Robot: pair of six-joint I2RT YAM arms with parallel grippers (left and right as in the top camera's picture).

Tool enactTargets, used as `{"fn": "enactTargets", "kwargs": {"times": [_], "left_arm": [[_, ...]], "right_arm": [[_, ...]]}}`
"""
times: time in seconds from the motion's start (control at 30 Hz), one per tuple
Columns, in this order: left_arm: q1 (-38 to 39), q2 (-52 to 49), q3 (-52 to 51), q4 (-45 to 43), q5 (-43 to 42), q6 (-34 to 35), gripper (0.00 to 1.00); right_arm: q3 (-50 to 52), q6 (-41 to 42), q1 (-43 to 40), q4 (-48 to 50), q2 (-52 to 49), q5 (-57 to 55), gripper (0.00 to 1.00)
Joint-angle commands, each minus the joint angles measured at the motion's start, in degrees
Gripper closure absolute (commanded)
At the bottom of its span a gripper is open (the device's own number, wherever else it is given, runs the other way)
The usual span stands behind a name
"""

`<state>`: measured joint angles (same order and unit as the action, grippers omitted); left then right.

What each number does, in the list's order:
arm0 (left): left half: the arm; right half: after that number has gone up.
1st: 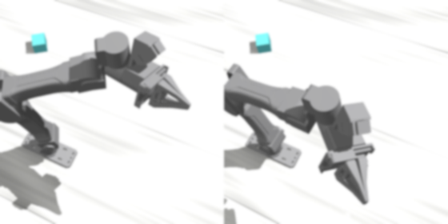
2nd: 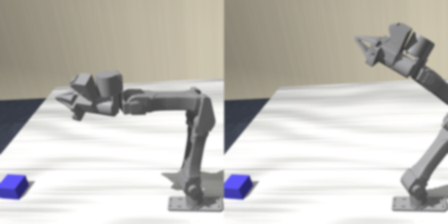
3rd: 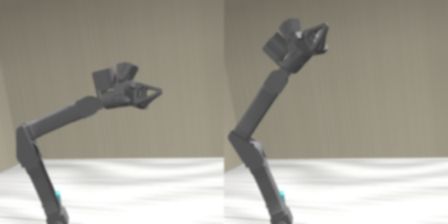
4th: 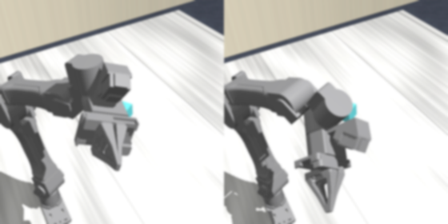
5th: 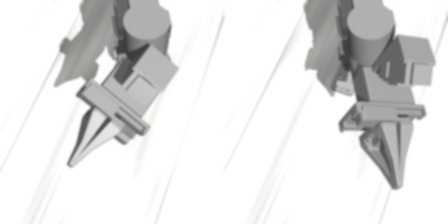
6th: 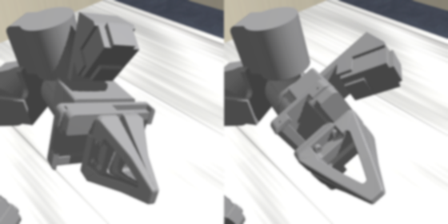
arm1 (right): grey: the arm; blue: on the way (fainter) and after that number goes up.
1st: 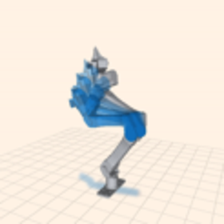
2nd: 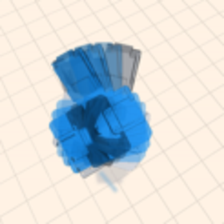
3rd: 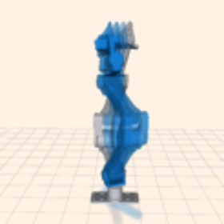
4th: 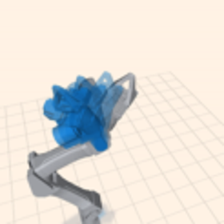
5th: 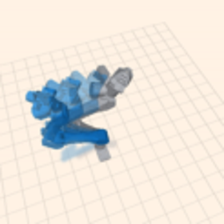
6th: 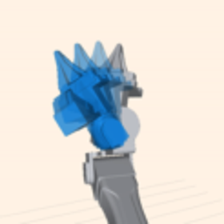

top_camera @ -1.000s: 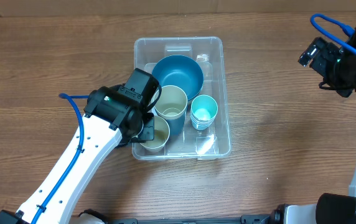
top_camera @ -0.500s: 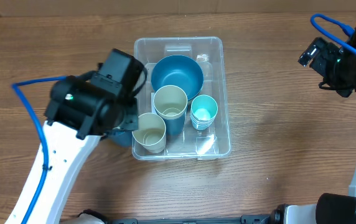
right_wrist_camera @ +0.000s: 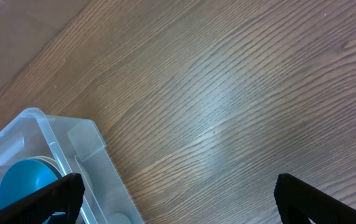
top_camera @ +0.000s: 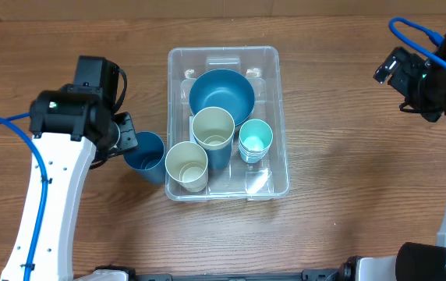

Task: Pack container
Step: 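Release the cream cup and move the left gripper to the teal cup, then grasp the teal cup with the left gripper and lift it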

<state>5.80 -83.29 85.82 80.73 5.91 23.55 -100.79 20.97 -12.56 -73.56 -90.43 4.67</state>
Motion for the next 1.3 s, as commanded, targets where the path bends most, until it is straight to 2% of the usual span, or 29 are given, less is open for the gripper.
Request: {"fn": "enactTargets", "kwargs": {"times": [0.0,0.13,0.33,0.43,0.53,0.7,0.87,1.03,1.13,1.27], "left_arm": [[-0.5,-0.7,-5.0,-2.4,-4.3,-2.6,0.57],[-0.5,-2.5,-8.3,-4.1,-4.5,-2.6,0.6],[-0.6,-5.3,-10.3,-6.8,-4.4,-2.1,0.86],[-0.5,-5.6,-11.0,-7.9,-4.4,-1.3,0.87],[-0.5,-5.6,-11.1,-8.2,-4.3,-1.2,0.95],[-0.8,-5.0,-9.4,-5.9,-1.0,0.9,0.96],[-1.1,-3.9,-0.7,0.8,3.7,1.4,0.96],[-0.8,-3.4,15.4,9.7,5.4,1.3,0.96],[-0.2,-3.1,23.8,13.8,2.3,1.2,0.96],[1.0,-2.7,29.7,16.1,-6.8,-2.1,0.96]], "right_arm": [[-0.1,0.3,0.0,0.2,0.7,0.1,0.0],[-0.1,0.3,0.0,0.2,0.7,0.1,0.0],[-0.1,0.3,0.0,0.2,0.7,0.1,0.0],[-0.1,0.3,0.0,0.2,0.7,0.1,0.0],[-0.1,0.3,0.0,0.2,0.7,0.1,0.0],[-0.1,0.3,0.0,0.2,0.7,0.1,0.0],[-0.1,0.3,0.0,0.2,0.7,0.1,0.0],[-0.1,0.3,0.0,0.2,0.7,0.1,0.0],[-0.1,0.3,0.0,0.2,0.7,0.1,0.0],[-0.1,0.3,0.0,0.2,0.7,0.1,0.0]]}}
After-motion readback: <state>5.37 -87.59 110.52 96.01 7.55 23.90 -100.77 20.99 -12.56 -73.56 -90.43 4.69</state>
